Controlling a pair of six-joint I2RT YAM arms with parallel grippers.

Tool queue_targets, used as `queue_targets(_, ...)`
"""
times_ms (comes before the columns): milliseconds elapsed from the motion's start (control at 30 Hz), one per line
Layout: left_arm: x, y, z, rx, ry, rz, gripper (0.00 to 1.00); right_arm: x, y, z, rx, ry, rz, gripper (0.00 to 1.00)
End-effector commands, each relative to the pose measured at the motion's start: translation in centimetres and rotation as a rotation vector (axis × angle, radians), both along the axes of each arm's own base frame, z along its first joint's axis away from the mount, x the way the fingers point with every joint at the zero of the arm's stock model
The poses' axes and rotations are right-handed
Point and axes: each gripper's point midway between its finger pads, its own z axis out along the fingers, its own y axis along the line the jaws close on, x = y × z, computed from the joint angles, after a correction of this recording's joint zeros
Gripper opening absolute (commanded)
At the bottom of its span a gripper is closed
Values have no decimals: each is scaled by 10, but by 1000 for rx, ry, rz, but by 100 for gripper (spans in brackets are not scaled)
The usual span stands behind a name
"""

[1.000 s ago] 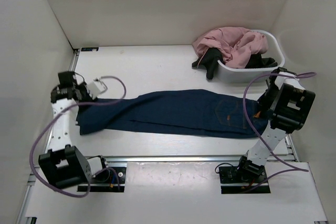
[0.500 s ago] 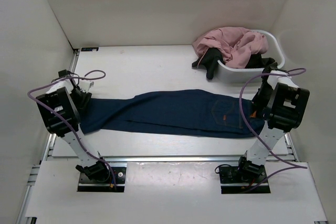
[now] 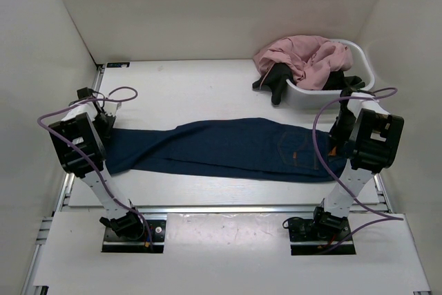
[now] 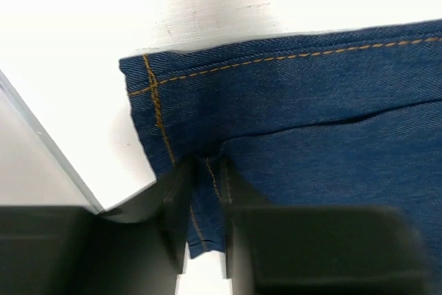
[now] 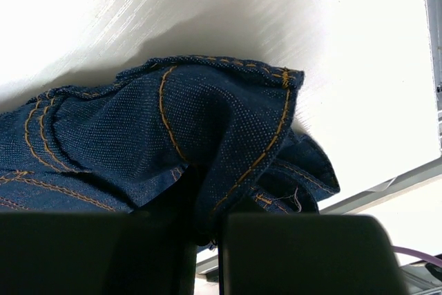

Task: Fold and stack the trousers
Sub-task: Fold the trousers

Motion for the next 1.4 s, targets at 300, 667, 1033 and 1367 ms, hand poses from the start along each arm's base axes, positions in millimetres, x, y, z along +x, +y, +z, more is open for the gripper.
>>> queue_targets(300, 11, 0, 38, 36, -95, -4, 15, -1, -2, 18, -24, -5, 23, 3)
queue_targets(667, 36, 11, 68, 77, -188, 18, 15, -3, -6, 13, -33, 40, 44, 3)
queue_targets(1033, 62, 33, 58, 149, -180, 79, 50, 5, -6, 38, -99, -20, 87, 87)
queue_targets(1367, 12, 26, 116, 311, -201, -202, 56, 21, 29, 144, -381, -176, 275, 99)
